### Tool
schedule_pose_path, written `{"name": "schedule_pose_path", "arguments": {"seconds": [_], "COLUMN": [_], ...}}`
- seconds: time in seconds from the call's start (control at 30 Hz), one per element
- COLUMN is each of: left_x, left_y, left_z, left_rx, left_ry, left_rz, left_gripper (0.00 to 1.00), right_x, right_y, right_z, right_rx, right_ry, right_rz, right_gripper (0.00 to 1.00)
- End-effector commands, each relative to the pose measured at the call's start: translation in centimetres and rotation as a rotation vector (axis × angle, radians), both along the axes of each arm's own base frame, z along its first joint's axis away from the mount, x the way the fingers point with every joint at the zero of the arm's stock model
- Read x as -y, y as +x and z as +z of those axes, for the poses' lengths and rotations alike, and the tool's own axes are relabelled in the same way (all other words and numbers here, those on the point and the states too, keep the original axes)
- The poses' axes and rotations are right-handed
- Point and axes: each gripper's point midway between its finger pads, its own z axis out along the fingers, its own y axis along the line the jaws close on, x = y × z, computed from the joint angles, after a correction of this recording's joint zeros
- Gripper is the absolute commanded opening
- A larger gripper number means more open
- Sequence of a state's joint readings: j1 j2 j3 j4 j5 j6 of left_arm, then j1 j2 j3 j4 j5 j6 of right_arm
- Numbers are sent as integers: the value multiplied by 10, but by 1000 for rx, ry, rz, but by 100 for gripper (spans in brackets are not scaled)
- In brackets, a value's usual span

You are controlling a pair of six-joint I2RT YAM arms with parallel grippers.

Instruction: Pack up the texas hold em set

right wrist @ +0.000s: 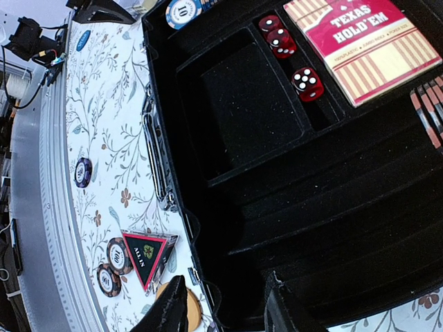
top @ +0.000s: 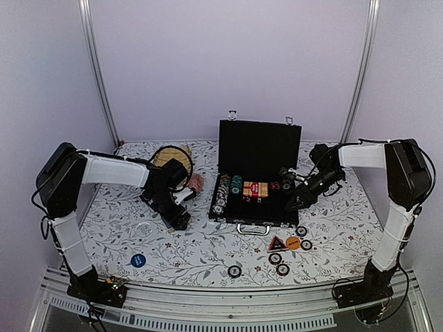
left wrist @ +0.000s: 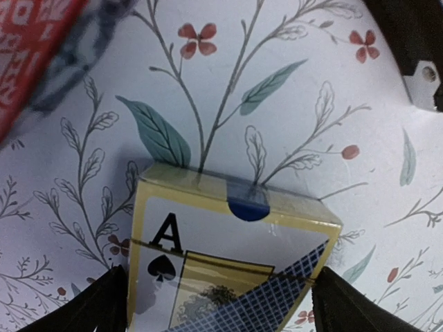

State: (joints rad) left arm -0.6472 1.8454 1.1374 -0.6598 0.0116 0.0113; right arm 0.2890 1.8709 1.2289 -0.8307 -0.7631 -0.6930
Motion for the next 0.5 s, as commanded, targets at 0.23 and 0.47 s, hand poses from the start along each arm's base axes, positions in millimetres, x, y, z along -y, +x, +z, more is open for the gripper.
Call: {"name": "schedule_pose_path", "arguments": {"seconds": [0.23,0.47], "left_x": [15,53], "left_y": [-4,-8], "left_z": [8,50], "left_rx": [-20,-17], "left_ry": [-19,-85], "left_rz": [-40,-111], "left_gripper": [77,57], "right_x": [-2,-3], "right_y": [-6,-6], "right_z": [-5,-6], "right_rx": [-29,-33], "right_ry": [3,3], "right_rz": [17,19], "right_gripper": [40,40]}}
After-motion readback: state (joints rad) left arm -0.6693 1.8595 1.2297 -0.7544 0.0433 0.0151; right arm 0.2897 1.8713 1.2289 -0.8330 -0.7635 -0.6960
